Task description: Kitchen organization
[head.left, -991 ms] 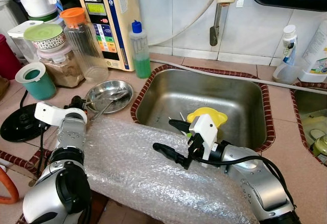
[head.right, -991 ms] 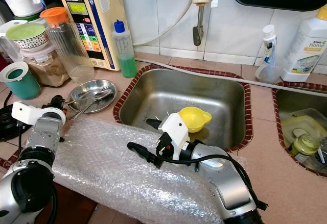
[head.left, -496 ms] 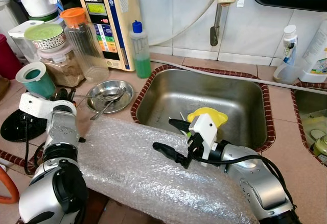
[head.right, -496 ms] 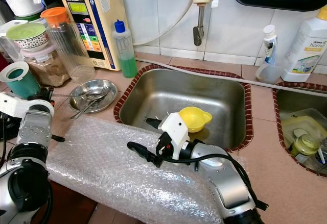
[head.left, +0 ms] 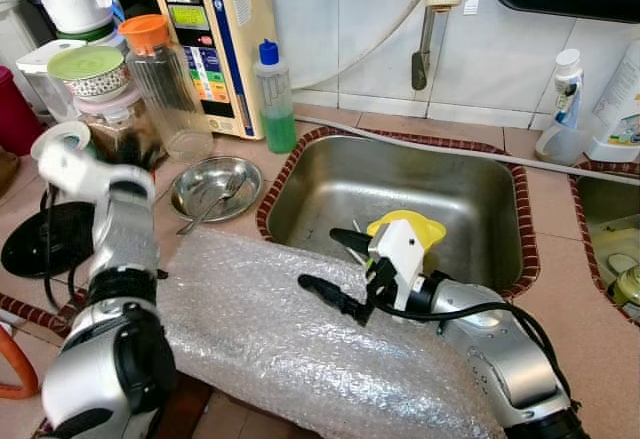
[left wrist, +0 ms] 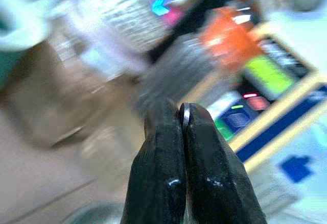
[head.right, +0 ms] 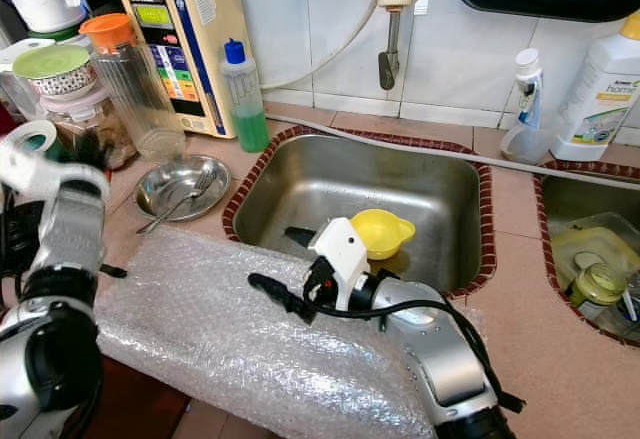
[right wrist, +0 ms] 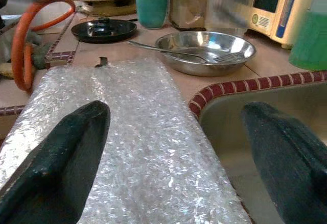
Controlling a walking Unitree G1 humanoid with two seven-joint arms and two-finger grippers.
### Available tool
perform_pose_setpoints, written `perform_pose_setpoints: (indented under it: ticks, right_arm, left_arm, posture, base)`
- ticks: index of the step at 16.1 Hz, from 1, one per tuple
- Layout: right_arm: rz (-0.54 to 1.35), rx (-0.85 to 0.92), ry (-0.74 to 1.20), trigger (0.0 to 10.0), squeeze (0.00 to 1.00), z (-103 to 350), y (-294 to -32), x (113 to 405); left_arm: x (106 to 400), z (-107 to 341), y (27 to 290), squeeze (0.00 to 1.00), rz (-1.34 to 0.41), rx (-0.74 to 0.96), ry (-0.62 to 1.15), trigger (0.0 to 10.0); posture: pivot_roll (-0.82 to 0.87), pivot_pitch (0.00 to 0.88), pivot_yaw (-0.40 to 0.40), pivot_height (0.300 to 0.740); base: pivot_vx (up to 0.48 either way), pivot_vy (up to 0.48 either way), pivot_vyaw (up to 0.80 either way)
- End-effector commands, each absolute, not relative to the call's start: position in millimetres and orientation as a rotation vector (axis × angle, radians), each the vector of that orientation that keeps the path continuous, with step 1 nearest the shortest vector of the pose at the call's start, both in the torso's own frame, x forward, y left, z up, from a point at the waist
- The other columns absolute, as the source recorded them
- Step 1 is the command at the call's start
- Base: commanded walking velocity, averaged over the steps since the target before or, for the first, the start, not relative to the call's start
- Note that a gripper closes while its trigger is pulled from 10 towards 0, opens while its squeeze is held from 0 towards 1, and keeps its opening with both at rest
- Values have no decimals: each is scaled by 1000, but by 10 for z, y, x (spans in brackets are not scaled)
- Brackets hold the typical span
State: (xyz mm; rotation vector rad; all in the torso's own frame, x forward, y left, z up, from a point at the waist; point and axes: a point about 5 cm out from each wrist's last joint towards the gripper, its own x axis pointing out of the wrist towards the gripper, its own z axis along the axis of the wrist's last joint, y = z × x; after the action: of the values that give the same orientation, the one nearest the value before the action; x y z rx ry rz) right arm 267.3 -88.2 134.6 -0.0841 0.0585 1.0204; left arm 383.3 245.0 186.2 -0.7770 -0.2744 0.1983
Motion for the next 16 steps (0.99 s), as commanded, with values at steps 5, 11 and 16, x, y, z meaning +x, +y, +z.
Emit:
perform_pose_setpoints:
  ticks: [5, 11, 16]
  right_arm:
    - [885, -111, -15, 10000, 0, 1446, -947, 2842]
    - [667, -171, -224, 10000, 0, 1788, -1015, 3057]
    - [691, -217, -237, 10000, 0, 1791, -999, 3103]
  left_arm:
    - [3936, 2352, 2225, 0, -25, -627, -384, 0]
    - [3866, 2144, 1355, 0, -358, -509, -279, 0]
    - [3756, 2058, 904, 0, -554, -513, -205, 0]
  posture:
    - [62, 0, 120, 740]
    - [55, 0, 119, 740]
    - [48, 0, 120, 740]
  base:
    - [0, 0, 0]
    - [0, 0, 0]
    - [0, 0, 0]
